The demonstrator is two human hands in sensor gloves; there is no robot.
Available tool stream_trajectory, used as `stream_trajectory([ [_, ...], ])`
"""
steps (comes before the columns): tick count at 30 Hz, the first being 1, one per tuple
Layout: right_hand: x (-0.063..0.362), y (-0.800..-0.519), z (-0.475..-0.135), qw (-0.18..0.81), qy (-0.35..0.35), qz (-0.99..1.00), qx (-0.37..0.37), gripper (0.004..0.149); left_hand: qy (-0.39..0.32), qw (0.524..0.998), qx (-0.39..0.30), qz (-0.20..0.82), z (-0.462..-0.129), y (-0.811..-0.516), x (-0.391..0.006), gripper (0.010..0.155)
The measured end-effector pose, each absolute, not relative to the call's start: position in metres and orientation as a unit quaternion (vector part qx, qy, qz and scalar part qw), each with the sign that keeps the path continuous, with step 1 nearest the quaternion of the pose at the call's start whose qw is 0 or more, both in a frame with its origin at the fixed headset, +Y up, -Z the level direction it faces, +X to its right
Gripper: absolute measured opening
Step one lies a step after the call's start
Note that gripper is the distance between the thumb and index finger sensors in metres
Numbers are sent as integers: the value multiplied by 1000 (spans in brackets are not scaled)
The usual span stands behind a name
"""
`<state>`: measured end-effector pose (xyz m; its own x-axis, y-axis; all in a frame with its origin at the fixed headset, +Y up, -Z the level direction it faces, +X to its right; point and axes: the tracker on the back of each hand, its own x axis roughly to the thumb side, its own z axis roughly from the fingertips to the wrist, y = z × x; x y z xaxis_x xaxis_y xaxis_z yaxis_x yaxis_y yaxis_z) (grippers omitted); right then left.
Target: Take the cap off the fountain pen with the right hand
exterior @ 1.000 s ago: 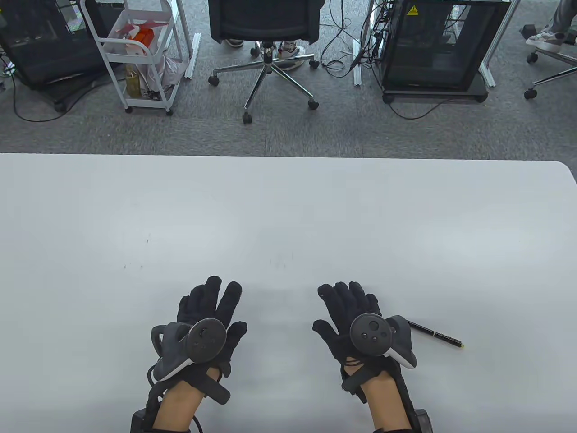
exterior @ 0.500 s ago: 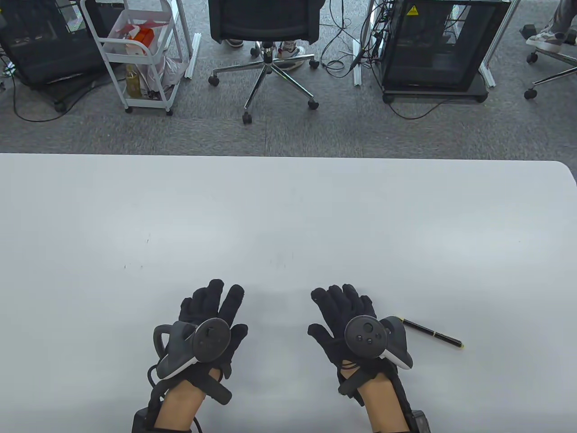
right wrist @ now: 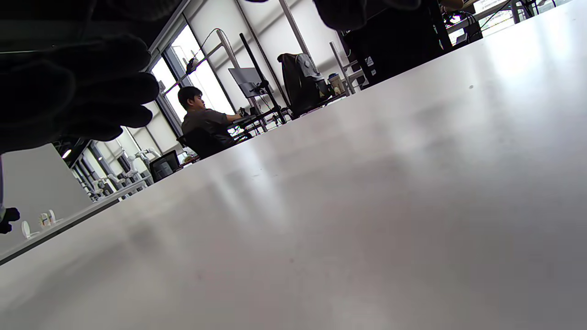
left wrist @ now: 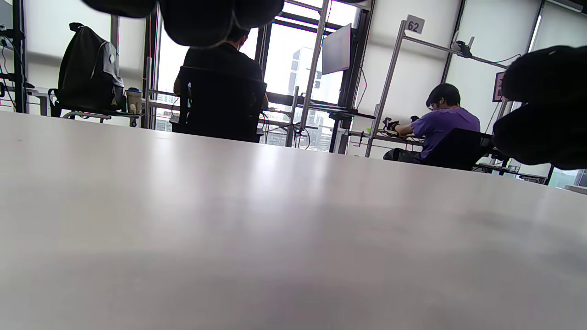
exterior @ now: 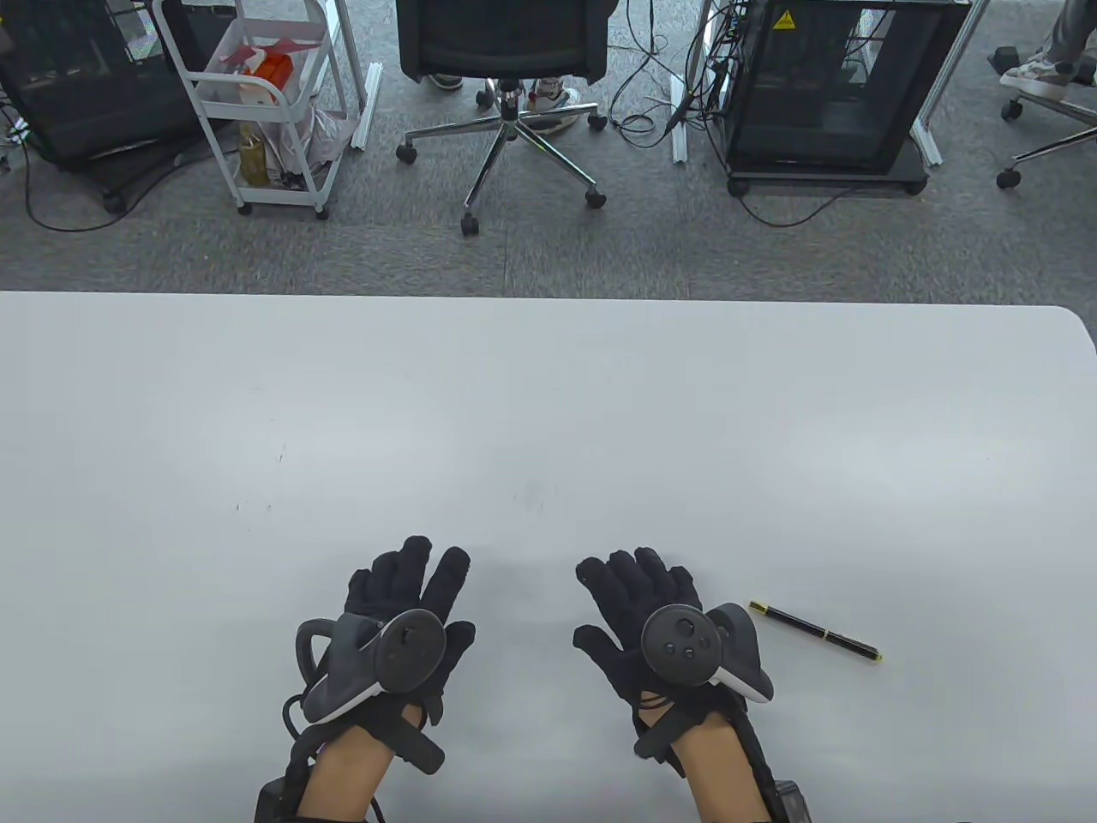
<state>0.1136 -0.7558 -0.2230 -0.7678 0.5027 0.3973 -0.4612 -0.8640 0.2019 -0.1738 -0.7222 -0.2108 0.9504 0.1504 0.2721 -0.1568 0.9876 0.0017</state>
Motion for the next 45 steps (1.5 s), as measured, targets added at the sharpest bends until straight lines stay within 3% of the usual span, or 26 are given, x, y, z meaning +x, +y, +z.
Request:
stream_trajectory([
  [14, 125, -747, -227, 248, 28, 945, 212, 69, -137, 987, 6, 78, -214, -725, -174, 72],
  [20, 151, -738, -232, 237, -7, 957, 166, 68, -139, 987, 5, 79, -214, -726, -174, 72],
  [36, 244, -745, -232, 188, -22, 980, -61, 67, -147, 985, 3, 86, -212, -726, -174, 72],
  [45, 274, -763, -228, 173, 46, 968, -174, 65, -158, 984, 1, 78, -212, -727, -170, 72],
])
